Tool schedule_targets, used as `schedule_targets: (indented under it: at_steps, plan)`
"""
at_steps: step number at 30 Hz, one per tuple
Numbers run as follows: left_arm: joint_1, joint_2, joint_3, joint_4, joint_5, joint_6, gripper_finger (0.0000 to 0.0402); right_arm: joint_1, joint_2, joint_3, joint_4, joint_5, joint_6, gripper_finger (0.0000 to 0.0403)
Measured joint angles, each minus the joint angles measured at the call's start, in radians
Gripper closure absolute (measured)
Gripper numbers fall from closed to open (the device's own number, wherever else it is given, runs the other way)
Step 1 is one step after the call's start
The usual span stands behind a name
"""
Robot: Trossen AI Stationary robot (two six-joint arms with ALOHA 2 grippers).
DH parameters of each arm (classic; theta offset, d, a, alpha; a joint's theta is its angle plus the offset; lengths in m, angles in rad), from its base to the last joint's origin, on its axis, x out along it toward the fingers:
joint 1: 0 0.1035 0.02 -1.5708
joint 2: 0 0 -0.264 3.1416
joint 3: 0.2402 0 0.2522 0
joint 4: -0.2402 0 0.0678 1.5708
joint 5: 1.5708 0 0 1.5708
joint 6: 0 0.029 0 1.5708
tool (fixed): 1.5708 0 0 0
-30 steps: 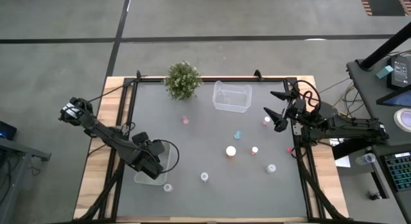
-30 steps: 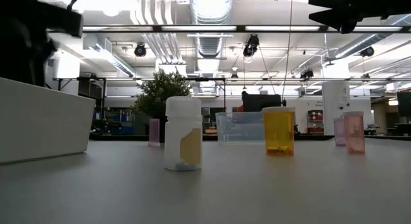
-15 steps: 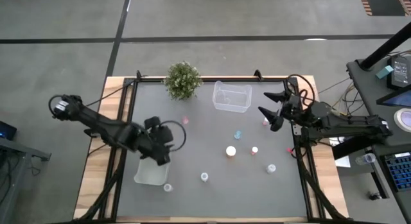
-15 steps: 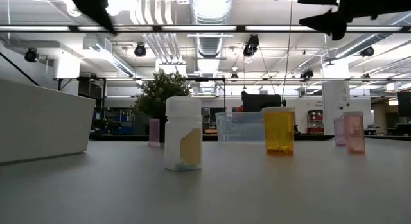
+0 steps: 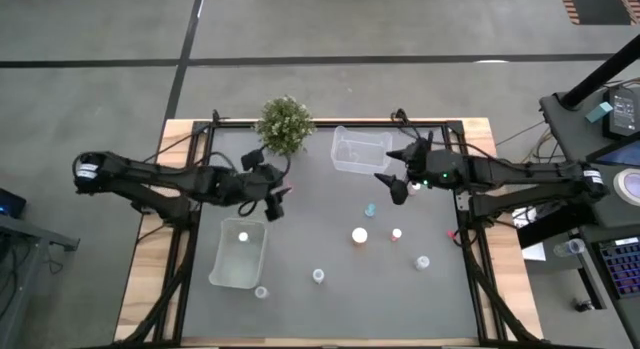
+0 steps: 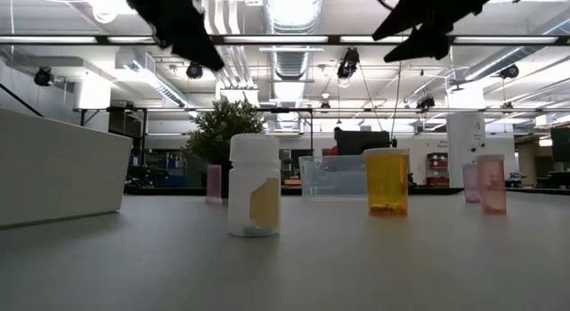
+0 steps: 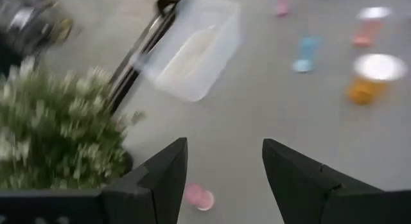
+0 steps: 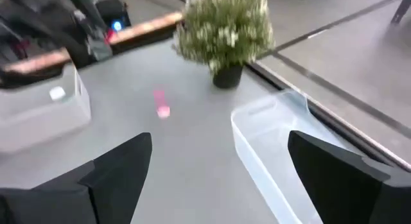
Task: Pick and place medicine bottles into bin by pill shape (circle, oval)
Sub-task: Put the top left pink tablet bottle into the gray bin
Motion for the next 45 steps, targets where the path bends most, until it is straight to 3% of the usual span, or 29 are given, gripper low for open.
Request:
schedule_targets:
  at_steps: [5, 10, 19, 36, 39, 45]
  plan:
    - [0.127, 0.109, -0.024, 0.0, 0.054, -0.151, 0.0214, 0.0, 0.048, 0.011, -0.042, -0.001, -0.001, 0.0044]
    - [0.185, 0.234, -0.016, 0.002, 0.095, -0.238, 0.0214, 0.0, 0.041, 0.009, -0.037, 0.0, -0.017, 0.0044]
    - [0.218, 0.364, 0.012, -0.003, 0.111, -0.324, 0.0214, 0.0, 0.032, 0.005, -0.059, 0.0, -0.018, 0.0044]
    - [0.222, 0.444, 0.004, -0.018, 0.137, -0.392, 0.0216, 0.0, 0.024, 0.005, -0.06, 0.0, -0.021, 0.0044]
    - [0.222, 0.446, 0.004, -0.019, 0.136, -0.389, 0.0235, 0.0, 0.024, 0.005, -0.06, 0.0, -0.021, 0.0044]
    - [0.222, 0.441, 0.004, -0.019, 0.133, -0.389, 0.0312, 0.0, 0.026, 0.005, -0.061, 0.0, -0.021, 0.0044]
